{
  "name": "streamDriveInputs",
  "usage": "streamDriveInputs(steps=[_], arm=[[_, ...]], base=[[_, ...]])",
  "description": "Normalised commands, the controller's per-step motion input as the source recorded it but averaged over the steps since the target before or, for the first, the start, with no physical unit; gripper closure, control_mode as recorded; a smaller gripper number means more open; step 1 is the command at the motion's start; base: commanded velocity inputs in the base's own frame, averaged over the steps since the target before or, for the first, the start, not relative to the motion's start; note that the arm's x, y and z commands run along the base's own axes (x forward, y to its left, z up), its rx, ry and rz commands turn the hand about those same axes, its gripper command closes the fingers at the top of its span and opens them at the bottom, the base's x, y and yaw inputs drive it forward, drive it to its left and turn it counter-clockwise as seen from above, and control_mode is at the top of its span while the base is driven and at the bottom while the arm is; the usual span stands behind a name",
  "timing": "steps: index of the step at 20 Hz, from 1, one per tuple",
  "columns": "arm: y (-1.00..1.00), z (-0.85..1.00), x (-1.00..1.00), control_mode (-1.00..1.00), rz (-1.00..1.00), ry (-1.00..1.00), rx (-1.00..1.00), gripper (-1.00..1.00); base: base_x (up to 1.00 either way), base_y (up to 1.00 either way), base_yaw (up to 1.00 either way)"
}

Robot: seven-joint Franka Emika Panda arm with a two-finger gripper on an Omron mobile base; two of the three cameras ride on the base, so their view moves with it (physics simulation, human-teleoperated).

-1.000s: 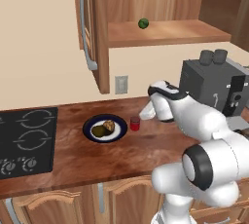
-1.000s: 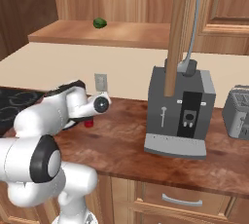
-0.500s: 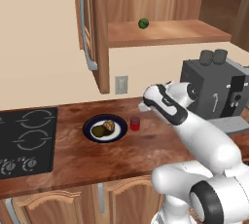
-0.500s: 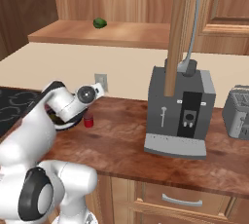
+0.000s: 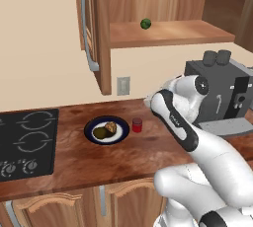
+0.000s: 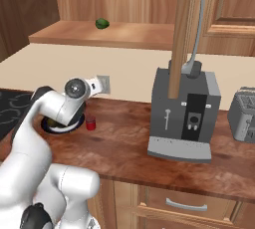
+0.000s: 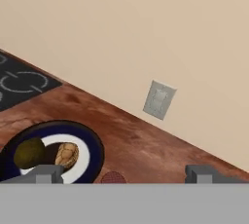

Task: Pick the avocado and bread from the counter and place them on the plate. Then pick the jam from the cabinet and place it next to the plate. Lastly close the cabinet door.

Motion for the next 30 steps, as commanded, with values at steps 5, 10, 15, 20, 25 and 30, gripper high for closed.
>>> streamDriveInputs(steps=[5,10,15,20,25,30], arm=[[-0.27,0.42,-0.38,-1.0,-0.06,0.0,0.0,-1.0],[-0.11,0.3,-0.58,-1.0,-0.18,-0.09,-0.01,-1.0],[-0.01,0.48,-0.63,-1.0,-0.06,-0.16,-0.05,-1.0],[-0.03,0.44,-0.69,-1.0,-0.02,-0.33,0.0,-1.0],[-0.15,0.54,-0.77,-1.0,-0.01,-0.43,0.0,-1.0],[-0.27,0.32,-0.68,-1.0,0.0,-0.12,0.0,-1.0]], base=[[0.0,0.0,0.0],[0.0,0.0,0.0],[0.0,0.0,0.0],[0.0,0.0,0.0],[0.0,0.0,0.0],[0.0,0.0,0.0]])
